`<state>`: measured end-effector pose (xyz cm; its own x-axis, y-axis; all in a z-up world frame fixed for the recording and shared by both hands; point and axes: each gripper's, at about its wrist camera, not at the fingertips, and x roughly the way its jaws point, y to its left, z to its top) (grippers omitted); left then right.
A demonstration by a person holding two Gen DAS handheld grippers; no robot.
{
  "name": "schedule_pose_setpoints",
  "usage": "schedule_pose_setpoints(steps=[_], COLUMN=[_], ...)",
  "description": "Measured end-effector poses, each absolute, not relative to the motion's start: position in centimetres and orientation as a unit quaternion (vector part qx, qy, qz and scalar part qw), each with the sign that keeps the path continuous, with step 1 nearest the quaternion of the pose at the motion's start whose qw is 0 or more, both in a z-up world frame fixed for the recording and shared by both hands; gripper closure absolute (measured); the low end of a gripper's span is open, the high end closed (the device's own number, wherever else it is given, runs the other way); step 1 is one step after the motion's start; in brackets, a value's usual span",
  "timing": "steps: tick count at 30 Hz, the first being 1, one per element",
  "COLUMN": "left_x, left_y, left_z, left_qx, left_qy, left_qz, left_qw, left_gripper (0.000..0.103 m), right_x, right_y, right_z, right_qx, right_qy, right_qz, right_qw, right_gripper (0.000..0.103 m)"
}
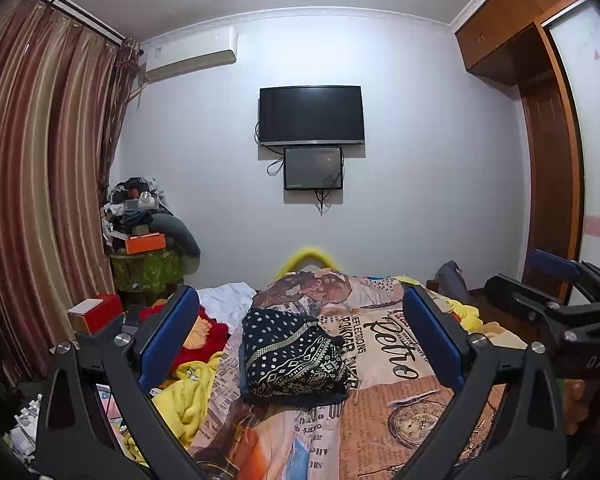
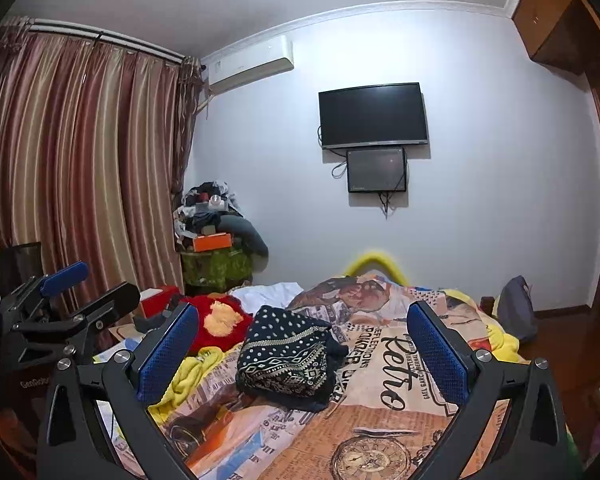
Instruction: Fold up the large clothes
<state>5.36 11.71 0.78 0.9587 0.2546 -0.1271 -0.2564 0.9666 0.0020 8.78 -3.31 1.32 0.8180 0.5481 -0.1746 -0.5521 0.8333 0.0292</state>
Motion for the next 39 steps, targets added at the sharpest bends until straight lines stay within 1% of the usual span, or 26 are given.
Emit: schedule_pose_setpoints(steps=[12, 39], left_x=[6.0, 6.5], left_y=[11.7, 11.3], left_z=[0.4, 0.0], left_qx=[-0.011, -0.028], left_qy=[0.070, 0.083], left_qz=[0.134, 0.120], left_qw=[0.988, 0.989], left_gripper=[0.000, 0.000], right_x=[8.8, 9.4], right_y=[-2.8, -3.6], right_z=[1.0, 0.6], right_qx=[-0.025, 0.001], right_qy=[0.092, 0.094], right_qz=[0.288, 0.279], right_qw=[0.953, 0.956], right_gripper=[0.000, 0.000])
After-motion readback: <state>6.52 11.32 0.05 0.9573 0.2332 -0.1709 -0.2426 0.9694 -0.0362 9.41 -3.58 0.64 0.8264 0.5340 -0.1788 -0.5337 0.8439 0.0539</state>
